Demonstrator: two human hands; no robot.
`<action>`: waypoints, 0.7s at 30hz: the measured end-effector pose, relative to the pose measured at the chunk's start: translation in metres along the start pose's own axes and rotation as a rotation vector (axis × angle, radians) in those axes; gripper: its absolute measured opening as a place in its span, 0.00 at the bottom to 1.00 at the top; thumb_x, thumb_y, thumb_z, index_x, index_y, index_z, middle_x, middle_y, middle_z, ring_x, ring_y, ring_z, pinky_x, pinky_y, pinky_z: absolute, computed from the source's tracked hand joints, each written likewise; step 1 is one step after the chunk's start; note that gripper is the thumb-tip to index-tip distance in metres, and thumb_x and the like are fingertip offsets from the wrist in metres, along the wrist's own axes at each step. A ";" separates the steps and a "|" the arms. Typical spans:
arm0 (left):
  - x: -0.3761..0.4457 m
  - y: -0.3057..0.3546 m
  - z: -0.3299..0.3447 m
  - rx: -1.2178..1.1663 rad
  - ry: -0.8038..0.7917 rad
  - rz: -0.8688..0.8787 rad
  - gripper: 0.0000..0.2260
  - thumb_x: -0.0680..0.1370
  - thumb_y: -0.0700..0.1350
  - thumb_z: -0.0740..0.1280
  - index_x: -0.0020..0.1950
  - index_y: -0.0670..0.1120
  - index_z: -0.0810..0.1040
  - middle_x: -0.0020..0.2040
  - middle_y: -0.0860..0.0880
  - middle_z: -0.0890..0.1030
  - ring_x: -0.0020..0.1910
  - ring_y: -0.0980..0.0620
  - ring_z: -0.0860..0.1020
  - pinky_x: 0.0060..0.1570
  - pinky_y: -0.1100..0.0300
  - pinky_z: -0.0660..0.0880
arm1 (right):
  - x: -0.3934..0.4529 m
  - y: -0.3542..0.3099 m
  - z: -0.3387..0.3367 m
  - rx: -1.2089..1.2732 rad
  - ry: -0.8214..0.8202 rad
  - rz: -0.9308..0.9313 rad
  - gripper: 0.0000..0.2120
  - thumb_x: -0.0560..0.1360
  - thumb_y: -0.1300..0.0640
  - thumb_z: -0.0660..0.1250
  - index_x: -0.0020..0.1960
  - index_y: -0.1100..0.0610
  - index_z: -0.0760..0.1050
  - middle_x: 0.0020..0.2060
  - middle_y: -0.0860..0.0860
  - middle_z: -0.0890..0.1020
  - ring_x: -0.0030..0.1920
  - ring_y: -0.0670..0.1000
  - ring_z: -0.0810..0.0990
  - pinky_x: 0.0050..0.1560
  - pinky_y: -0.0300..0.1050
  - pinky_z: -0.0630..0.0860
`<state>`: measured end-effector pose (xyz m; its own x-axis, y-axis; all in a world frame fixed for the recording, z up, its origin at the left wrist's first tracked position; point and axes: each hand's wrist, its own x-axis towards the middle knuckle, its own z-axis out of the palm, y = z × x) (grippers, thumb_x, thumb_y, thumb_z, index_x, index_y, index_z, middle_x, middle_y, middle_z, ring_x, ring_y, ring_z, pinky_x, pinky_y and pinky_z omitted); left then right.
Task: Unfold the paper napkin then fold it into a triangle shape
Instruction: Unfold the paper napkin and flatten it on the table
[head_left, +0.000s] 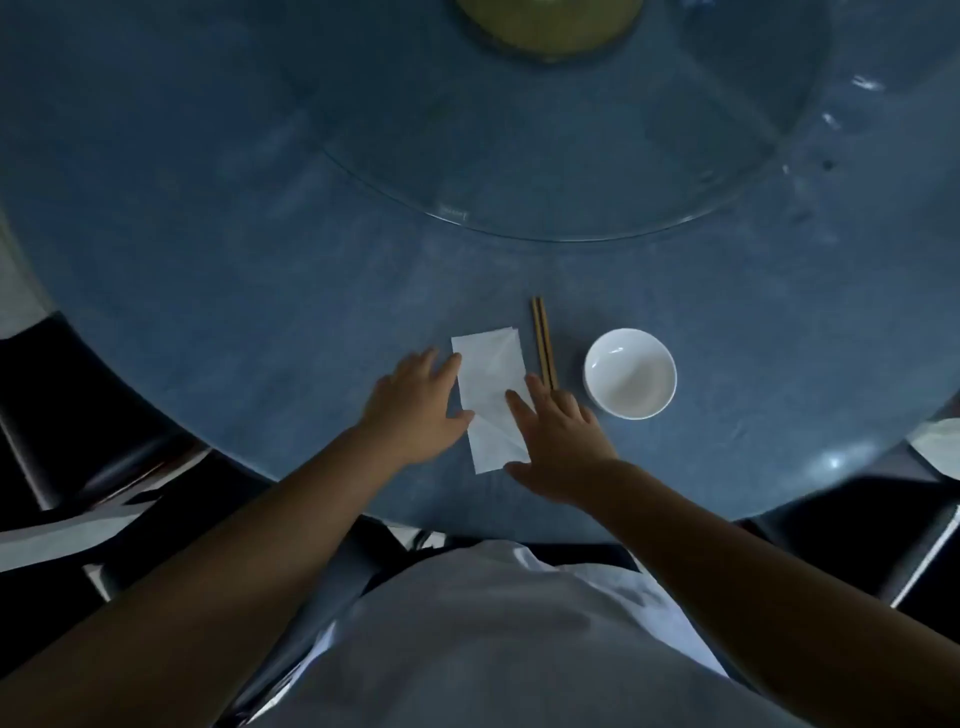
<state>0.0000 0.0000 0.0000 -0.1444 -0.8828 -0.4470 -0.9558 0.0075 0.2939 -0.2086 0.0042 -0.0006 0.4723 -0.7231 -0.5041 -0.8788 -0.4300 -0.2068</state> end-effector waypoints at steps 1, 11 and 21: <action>0.005 0.000 0.001 -0.147 0.005 -0.016 0.32 0.75 0.61 0.61 0.74 0.50 0.57 0.73 0.45 0.64 0.71 0.42 0.63 0.66 0.43 0.67 | 0.001 0.000 0.001 -0.005 -0.017 -0.008 0.43 0.72 0.38 0.66 0.76 0.51 0.46 0.78 0.56 0.48 0.73 0.62 0.56 0.69 0.60 0.60; 0.050 -0.001 0.002 -0.971 0.032 -0.427 0.26 0.72 0.51 0.68 0.69 0.47 0.68 0.58 0.49 0.79 0.54 0.50 0.78 0.48 0.56 0.73 | 0.009 -0.003 0.008 0.024 -0.083 -0.048 0.39 0.73 0.41 0.65 0.75 0.52 0.49 0.77 0.56 0.52 0.72 0.62 0.59 0.69 0.60 0.61; 0.068 0.004 -0.004 -0.906 -0.025 -0.458 0.06 0.72 0.45 0.68 0.39 0.42 0.76 0.38 0.46 0.72 0.34 0.49 0.70 0.35 0.58 0.66 | 0.018 0.001 0.005 0.032 -0.085 -0.073 0.39 0.72 0.42 0.67 0.74 0.52 0.51 0.75 0.55 0.56 0.70 0.61 0.63 0.67 0.59 0.64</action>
<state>-0.0128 -0.0615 -0.0254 0.1715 -0.7016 -0.6917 -0.3679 -0.6969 0.6156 -0.2011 -0.0065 -0.0138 0.5286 -0.6414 -0.5561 -0.8449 -0.4609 -0.2715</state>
